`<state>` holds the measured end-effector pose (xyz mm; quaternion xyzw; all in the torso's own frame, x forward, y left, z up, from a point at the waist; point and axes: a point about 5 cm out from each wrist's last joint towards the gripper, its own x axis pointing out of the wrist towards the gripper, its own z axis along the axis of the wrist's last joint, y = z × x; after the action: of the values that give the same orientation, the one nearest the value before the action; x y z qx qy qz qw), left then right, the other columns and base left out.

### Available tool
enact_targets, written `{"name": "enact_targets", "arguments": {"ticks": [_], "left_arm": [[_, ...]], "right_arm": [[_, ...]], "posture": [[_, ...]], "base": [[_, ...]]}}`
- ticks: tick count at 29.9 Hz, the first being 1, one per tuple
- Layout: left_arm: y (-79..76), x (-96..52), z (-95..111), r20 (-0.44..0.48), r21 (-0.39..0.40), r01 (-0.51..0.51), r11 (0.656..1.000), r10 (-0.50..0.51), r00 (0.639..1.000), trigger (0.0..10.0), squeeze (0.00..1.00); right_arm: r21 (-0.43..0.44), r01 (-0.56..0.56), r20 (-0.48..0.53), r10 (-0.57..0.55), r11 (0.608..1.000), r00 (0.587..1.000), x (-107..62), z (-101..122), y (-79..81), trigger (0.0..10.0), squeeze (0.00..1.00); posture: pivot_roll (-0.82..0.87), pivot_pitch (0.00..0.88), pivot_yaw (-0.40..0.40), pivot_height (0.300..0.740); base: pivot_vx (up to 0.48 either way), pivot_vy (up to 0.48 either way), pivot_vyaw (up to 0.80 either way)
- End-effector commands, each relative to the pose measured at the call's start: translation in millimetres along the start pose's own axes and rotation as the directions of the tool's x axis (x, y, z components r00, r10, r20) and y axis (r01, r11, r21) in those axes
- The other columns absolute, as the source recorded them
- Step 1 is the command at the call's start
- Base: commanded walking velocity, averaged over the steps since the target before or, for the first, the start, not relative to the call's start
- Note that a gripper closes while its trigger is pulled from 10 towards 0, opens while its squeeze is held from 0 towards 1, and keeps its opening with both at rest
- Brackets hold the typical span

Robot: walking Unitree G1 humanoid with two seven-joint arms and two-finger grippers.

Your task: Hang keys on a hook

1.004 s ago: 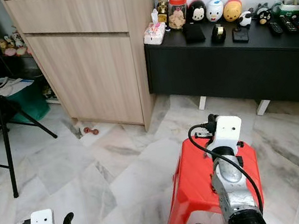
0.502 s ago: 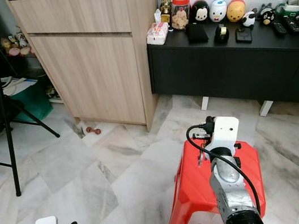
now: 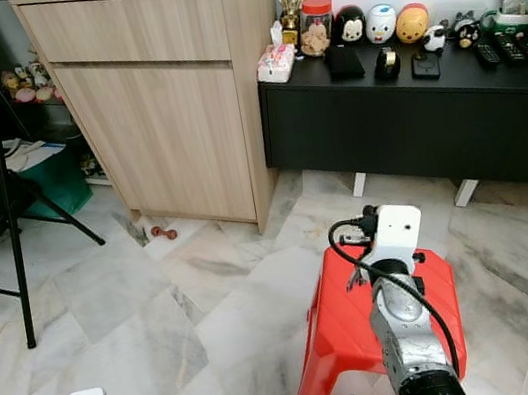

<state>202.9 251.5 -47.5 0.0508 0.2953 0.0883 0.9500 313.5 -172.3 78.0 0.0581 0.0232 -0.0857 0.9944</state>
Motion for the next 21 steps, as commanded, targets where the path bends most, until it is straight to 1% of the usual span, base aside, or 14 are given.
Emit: {"name": "enact_targets", "arguments": {"ticks": [1,7,21], "left_arm": [[-2.6,-0.7,-2.7,-0.009,-0.007,0.007,1.0,-0.008,1.0,10.0,0.0],[-2.6,-1.3,-3.4,-0.006,-0.011,0.009,1.0,-0.009,1.0,10.0,0.0],[-1.7,-1.1,-2.0,0.006,-0.022,0.003,1.0,-0.003,1.0,10.0,0.0]], "right_arm": [[0.012,0.0,0.022,0.0,1.0,1.0,0.3,6.4,1.5,10.0,0.0],[0.018,-0.004,0.029,0.004,1.0,1.0,0.0,7.8,3.3,10.0,0.0],[0.023,-0.017,0.026,0.016,1.0,1.0,0.2,8.9,6.1,10.0,0.0]], "posture": [[0.17,0.0,-0.053,0.639],[0.17,0.0,-0.054,0.639],[0.18,0.0,-0.058,0.639]], "base": [[0.0,0.0,0.0],[0.0,0.0,0.0],[-0.268,0.0,0.0]]}}
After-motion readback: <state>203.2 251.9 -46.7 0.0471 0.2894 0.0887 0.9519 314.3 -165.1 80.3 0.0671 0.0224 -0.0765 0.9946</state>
